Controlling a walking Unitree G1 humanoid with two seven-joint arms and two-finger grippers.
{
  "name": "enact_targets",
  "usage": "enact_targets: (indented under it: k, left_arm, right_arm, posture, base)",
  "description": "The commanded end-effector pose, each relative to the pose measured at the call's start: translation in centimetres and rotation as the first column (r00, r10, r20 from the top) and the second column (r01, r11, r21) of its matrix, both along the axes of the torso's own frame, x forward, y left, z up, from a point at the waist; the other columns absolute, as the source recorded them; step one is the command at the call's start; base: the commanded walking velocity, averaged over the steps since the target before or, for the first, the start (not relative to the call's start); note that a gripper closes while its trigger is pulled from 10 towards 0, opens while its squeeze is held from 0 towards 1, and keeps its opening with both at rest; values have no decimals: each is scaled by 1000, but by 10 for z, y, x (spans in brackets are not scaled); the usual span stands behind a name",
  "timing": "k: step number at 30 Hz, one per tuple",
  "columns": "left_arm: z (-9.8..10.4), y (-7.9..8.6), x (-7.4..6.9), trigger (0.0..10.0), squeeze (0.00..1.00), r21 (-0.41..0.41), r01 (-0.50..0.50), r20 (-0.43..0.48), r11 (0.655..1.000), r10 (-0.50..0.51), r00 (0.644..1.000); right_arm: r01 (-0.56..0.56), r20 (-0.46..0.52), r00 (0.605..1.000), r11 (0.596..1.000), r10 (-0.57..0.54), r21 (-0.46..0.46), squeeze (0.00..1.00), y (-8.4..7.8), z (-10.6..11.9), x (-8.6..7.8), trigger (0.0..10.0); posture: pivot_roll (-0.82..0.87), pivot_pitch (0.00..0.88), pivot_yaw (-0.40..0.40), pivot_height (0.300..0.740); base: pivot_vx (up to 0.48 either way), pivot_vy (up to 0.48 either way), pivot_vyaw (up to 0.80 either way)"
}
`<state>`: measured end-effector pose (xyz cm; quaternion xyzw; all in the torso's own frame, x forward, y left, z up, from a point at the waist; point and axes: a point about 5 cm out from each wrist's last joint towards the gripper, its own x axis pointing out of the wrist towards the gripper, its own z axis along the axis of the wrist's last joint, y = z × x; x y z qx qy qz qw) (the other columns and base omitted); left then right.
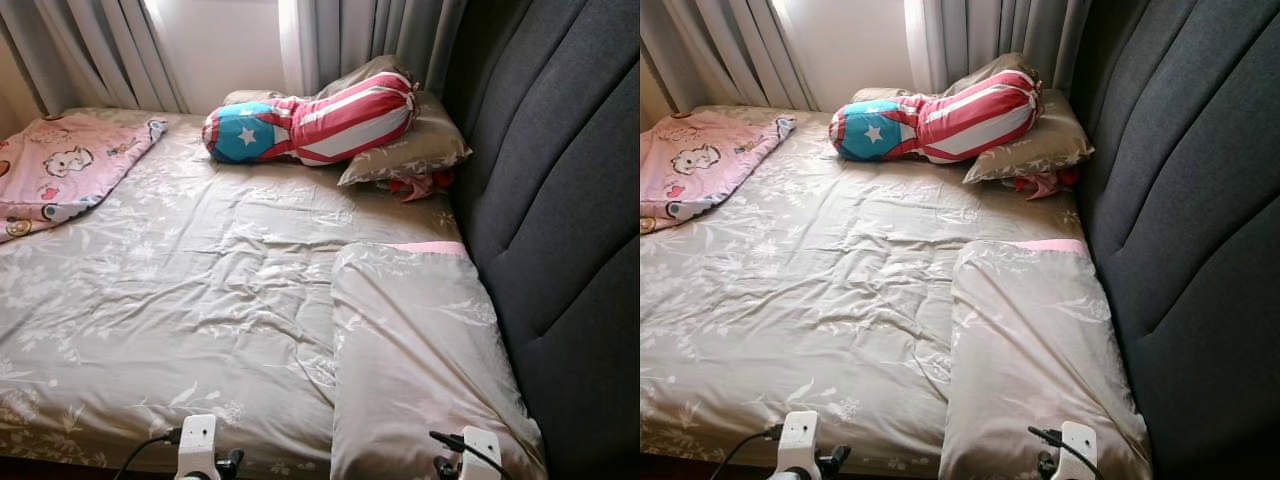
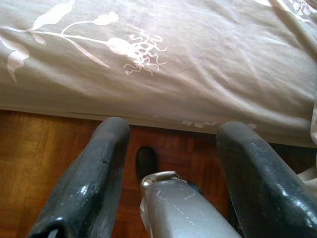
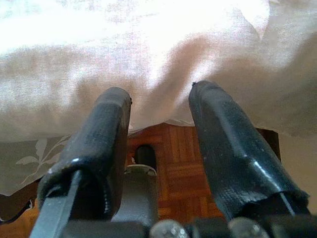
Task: Clean up the room
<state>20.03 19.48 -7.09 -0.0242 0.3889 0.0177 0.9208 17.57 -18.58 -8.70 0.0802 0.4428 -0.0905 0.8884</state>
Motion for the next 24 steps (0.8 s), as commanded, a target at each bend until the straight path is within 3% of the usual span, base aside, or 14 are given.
enact_targets:
  k: [1, 13, 16, 22, 24]
  left_arm:
    - [-2, 4, -3, 10000, 0, 21, 7, -33, 1000, -7, 999]
    - [-3, 7, -5, 10000, 0, 21, 12, -53, 1000, -11, 999]
    - [-3, 12, -8, 10000, 0, 23, 3, -57, 1000, -2, 998]
    - [-2, 20, -8, 10000, 0, 31, -2, -59, 1000, 3, 998]
    - [-2, 25, -10, 10000, 0, 35, -2, -62, 999, 4, 998]
  right_arm:
    - [13, -22, 1000, 1000, -13, -6, 0, -3, -1, -3, 10000]
    - [4, -39, 999, 1000, -4, 0, 0, -4, -3, -7, 10000]
    - [-39, -50, 998, 999, 37, -36, 0, -5, -3, -7, 10000]
    - [-34, -60, 998, 998, 32, -45, 0, -6, -4, -9, 10000]
    - [-14, -61, 998, 999, 12, -35, 0, -6, -5, -11, 10000]
  posture:
    - [-6, 0, -45, 740]
    - [-8, 0, -42, 740]
    - [-7, 0, -42, 740]
    - [-3, 0, -40, 740]
    - [-5, 0, -37, 740]
  base:
    - [0, 0, 0]
    - [0, 0, 0]
    - [0, 0, 0]
    - [0, 390, 800]
    - [0, 476, 0]
